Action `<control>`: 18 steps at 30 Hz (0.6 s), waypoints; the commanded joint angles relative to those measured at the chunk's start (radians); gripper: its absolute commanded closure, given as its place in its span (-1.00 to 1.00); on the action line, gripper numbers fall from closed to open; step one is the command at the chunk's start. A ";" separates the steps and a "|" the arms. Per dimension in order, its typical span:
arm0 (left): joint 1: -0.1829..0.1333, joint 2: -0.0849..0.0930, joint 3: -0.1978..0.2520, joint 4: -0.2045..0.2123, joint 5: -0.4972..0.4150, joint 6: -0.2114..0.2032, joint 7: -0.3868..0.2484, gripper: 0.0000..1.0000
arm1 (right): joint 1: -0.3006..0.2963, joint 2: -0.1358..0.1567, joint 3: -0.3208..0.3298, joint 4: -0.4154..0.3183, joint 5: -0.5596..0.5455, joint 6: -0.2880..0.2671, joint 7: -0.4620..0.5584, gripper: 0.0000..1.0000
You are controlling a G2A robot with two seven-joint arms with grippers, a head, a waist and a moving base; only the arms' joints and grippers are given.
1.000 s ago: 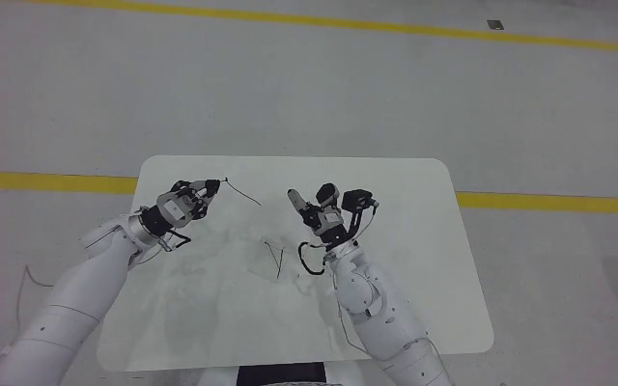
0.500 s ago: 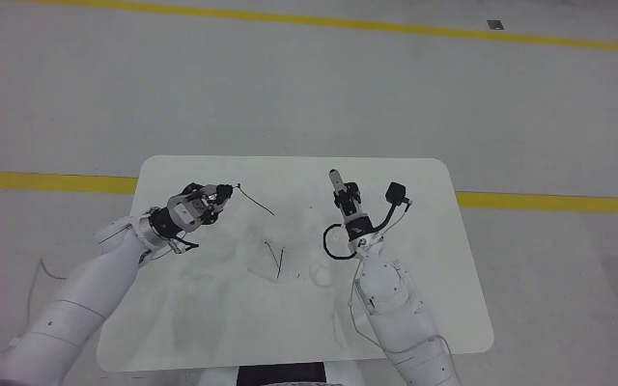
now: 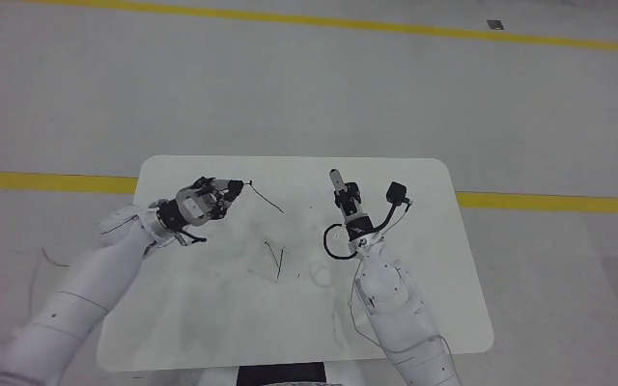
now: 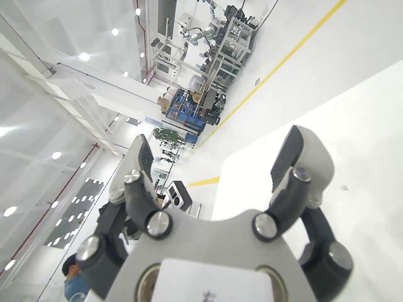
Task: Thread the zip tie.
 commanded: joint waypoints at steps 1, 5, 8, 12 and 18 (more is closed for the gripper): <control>-0.009 0.003 -0.002 0.001 0.065 -0.029 -0.009 1.00 | 0.000 0.000 0.000 0.000 0.000 0.000 0.000 -1.00; -0.030 0.011 -0.005 0.011 0.201 -0.107 -0.049 1.00 | 0.000 0.000 0.000 0.000 0.000 0.000 0.000 -1.00; -0.046 0.011 -0.004 0.032 0.205 -0.130 -0.115 1.00 | 0.000 0.000 0.000 0.000 0.000 0.000 0.000 -1.00; -0.058 0.010 0.002 0.039 0.204 -0.134 -0.160 1.00 | 0.000 0.000 0.000 0.000 0.000 0.000 0.000 -1.00; -0.058 0.010 0.002 0.039 0.204 -0.134 -0.160 1.00 | 0.000 0.000 0.000 0.000 0.000 0.000 0.000 -1.00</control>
